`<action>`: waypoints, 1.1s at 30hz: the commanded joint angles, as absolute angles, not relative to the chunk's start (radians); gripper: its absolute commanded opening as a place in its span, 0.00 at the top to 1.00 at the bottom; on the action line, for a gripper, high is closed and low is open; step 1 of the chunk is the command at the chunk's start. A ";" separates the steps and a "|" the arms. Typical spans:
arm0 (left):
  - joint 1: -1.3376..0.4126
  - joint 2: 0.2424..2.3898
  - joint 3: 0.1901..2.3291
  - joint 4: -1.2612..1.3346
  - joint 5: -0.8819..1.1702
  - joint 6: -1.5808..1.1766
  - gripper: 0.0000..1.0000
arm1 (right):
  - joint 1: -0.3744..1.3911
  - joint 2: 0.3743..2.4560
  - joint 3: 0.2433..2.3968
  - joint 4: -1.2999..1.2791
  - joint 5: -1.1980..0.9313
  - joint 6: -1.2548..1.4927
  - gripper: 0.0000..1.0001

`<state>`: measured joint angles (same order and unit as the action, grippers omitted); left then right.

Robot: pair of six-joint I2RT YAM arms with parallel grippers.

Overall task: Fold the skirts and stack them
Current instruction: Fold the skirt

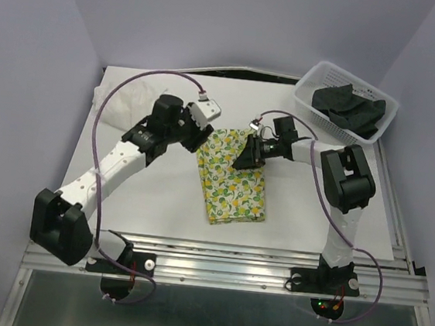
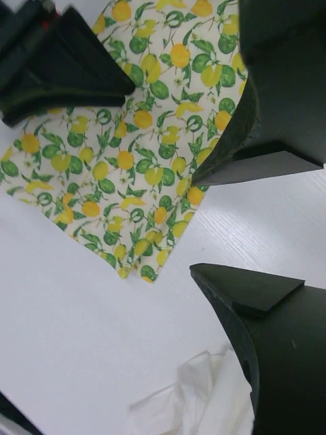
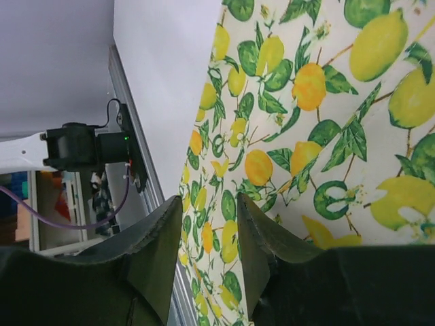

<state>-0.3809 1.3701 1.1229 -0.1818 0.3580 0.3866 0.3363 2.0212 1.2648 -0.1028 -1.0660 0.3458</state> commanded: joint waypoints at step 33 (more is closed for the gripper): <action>-1.322 1.750 0.991 -0.330 -0.252 0.305 0.57 | 0.371 2.233 1.301 -0.268 -0.977 0.121 0.60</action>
